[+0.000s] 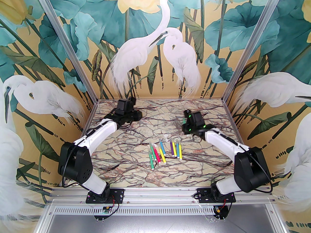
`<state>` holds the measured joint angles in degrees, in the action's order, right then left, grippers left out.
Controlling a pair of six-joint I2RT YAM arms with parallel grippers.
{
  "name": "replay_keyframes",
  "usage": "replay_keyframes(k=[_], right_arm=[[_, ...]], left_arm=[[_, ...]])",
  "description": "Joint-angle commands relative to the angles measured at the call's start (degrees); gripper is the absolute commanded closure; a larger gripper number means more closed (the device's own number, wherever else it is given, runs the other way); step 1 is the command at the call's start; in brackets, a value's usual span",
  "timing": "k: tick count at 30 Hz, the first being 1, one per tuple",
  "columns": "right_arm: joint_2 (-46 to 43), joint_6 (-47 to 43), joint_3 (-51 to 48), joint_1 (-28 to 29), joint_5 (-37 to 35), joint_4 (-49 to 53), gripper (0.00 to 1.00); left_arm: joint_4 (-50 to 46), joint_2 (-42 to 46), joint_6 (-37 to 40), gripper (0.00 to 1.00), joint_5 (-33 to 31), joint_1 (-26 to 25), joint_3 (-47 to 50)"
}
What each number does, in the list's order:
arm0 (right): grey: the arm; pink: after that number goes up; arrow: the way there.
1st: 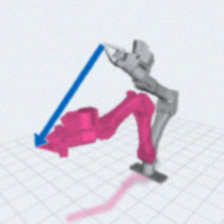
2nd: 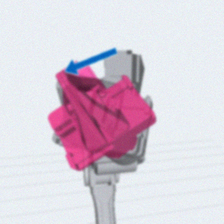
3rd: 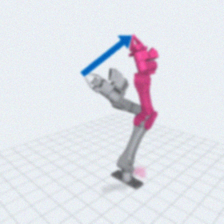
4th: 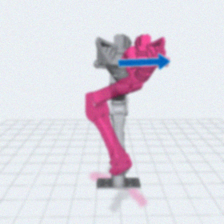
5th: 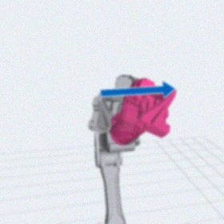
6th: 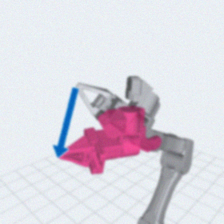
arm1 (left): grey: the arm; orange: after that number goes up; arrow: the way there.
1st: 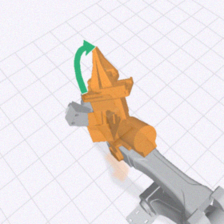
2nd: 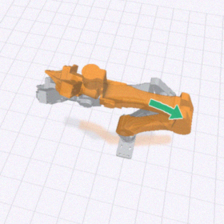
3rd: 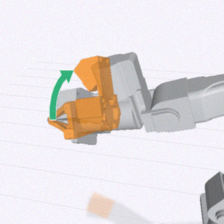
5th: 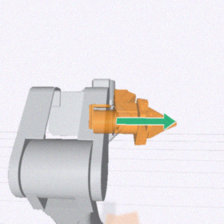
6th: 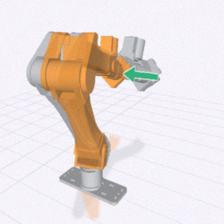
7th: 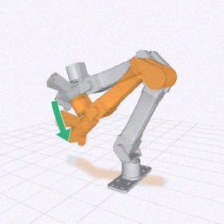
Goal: Open the pen caps
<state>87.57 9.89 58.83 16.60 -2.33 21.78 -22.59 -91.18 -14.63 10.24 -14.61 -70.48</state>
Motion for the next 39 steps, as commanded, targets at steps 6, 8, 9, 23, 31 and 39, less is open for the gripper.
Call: replay_keyframes(k=[6, 8, 9, 23, 31, 39], right_arm=[[8.05, -0.29, 6.65, -6.93, -7.96, 5.10, 1.00], [10.38, -0.71, 7.95, -8.74, -7.91, 5.46, 1.00], [11.37, -1.05, 8.43, -9.51, -7.99, 5.46, 1.00], [21.44, -0.23, 13.15, -16.82, -4.00, 6.52, 0.95], [23.83, -0.26, 14.21, -18.26, -3.17, 7.74, 0.92], [24.60, -0.31, 14.37, -18.59, -2.90, 8.19, 0.85]], left_arm=[[-9.94, -3.95, 6.96, 1.00, -8.76, 4.57, 0.26], [-9.50, -5.43, 6.90, 1.00, -9.19, 5.50, 0.25], [-9.20, -5.98, 6.83, 1.00, -9.09, 5.83, 0.25], [-11.24, -17.69, 8.32, 1.00, -8.39, 10.54, -4.69], [-13.62, -22.45, 9.20, 1.00, -7.45, 11.01, -7.43], [-14.04, -24.48, 9.53, 0.94, -6.81, 11.02, -8.35]])
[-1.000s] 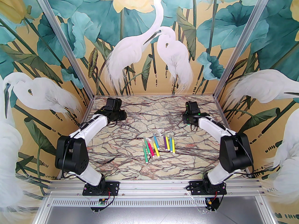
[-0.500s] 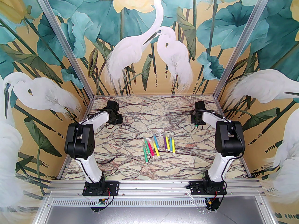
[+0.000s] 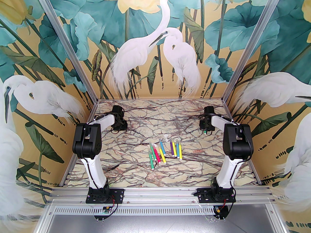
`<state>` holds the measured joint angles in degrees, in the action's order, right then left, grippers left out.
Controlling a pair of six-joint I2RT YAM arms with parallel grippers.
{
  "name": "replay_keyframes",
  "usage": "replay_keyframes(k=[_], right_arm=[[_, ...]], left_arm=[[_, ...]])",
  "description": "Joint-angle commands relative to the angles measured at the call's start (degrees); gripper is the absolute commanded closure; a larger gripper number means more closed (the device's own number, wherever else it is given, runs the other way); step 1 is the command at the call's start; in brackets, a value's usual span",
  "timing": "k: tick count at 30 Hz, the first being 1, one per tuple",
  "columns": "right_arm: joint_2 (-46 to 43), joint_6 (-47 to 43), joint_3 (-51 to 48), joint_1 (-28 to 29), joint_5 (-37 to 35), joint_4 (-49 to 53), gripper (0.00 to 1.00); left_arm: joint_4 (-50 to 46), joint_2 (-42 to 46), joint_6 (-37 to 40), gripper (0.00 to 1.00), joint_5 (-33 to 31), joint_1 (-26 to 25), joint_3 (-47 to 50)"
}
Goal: Open the pen caps
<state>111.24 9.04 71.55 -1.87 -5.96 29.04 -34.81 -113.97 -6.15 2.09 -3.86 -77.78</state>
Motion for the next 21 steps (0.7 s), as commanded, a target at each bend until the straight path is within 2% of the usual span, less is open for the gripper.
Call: replay_keyframes(k=[1, 4, 10, 21], right_arm=[[1.05, 0.62, 1.66, -0.15, 0.68, 0.94, 0.85], [1.34, 0.64, 1.72, -0.20, 0.72, 1.00, 0.83], [1.78, 0.81, 1.48, -0.20, 0.78, 1.11, 0.81], [1.58, 0.90, 1.19, -0.11, 0.70, 1.41, 0.71]], left_arm=[[-1.85, -1.77, 1.19, 0.92, 1.26, 0.25, -0.95], [-1.82, -1.78, 1.62, 0.87, 1.10, 0.25, -0.88], [-1.40, -1.17, 1.80, 0.85, 1.30, 0.25, -0.11], [-0.17, 0.62, 1.49, 0.70, 1.36, 0.25, 1.57]])
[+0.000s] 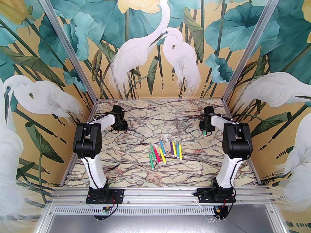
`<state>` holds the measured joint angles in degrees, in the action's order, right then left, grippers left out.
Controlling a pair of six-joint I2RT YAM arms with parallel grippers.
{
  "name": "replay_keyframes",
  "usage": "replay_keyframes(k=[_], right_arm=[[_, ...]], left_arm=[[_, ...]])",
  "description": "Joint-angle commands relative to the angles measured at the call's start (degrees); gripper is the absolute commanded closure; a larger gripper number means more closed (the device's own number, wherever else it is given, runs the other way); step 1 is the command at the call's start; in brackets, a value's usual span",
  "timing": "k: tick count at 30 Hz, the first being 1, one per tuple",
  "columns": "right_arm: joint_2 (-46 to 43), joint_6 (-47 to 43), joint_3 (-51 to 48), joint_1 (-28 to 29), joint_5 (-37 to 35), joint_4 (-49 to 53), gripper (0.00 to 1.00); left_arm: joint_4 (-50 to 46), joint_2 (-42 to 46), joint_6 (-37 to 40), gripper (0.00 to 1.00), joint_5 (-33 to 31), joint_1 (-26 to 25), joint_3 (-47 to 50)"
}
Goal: Open the pen caps
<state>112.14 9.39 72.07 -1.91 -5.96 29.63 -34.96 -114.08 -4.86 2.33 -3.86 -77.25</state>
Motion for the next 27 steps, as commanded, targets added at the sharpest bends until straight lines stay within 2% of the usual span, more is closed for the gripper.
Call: replay_keyframes(k=[1, 3, 11, 16, 21, 27], right_arm=[[0.55, 0.54, 0.69, -0.11, 0.60, 0.94, 0.71], [0.16, 0.46, 0.61, -0.11, 0.27, 1.26, 0.70], [-4.11, 0.80, -0.03, -0.02, -0.75, 2.71, 0.59], [-7.46, 0.75, 0.01, 0.99, -0.05, 4.39, 0.54], [-10.30, -0.21, 0.36, 3.76, 0.94, 7.18, 0.46], [-14.40, 0.76, -1.04, 8.72, 4.82, 9.29, 0.44]], left_arm=[[0.00, 0.95, 0.23, 0.69, 1.19, 0.25, 1.14], [-0.24, 1.55, 0.17, 0.68, 1.51, 0.25, 1.22], [0.95, 7.44, -0.35, 0.53, 2.05, 0.28, 2.90], [1.44, 10.91, -0.89, 0.50, 3.45, 0.25, 3.53], [3.90, 15.08, -1.19, 0.44, 9.52, 0.25, 5.71], [12.76, 22.98, -3.12, 0.36, 15.50, 0.17, 12.69]])
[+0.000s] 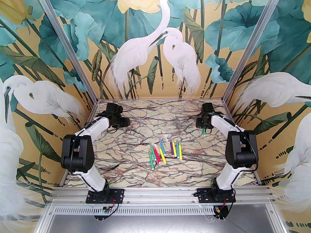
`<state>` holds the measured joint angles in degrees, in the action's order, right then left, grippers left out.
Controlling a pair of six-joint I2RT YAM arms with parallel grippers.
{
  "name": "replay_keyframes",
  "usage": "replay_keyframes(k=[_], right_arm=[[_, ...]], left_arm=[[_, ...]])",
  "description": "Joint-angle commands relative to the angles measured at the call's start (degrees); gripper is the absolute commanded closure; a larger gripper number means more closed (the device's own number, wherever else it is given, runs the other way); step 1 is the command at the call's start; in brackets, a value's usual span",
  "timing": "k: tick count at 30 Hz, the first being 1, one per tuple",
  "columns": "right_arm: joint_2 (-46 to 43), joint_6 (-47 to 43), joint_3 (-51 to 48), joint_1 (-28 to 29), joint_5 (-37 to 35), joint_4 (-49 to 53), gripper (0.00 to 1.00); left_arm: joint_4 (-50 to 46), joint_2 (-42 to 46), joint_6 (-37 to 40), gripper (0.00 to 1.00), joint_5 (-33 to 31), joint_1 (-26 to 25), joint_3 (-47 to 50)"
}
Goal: Open the pen caps
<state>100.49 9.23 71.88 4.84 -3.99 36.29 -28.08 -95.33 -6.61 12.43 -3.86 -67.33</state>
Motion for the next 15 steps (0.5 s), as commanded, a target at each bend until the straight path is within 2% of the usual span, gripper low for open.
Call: replay_keyframes(k=[1, 6, 11, 15], right_arm=[[-3.28, 1.16, -1.16, 2.85, 3.19, 3.14, 0.43], [-5.45, 3.20, -3.54, 8.45, 5.32, 5.04, 0.41], [-6.87, 6.01, -6.31, 12.71, 7.77, 6.52, 0.35], [-8.56, 8.43, -9.02, 15.98, 7.46, 7.58, 0.35]], left_arm=[[7.53, 5.99, -1.60, 0.34, 6.37, 0.17, 4.26], [14.15, 11.84, -2.34, 0.24, 8.89, 0.17, 9.32], [17.74, 14.82, -2.48, 0.21, 8.96, 0.17, 12.29], [20.66, 17.64, -2.37, 0.19, 8.02, 0.17, 15.02]])
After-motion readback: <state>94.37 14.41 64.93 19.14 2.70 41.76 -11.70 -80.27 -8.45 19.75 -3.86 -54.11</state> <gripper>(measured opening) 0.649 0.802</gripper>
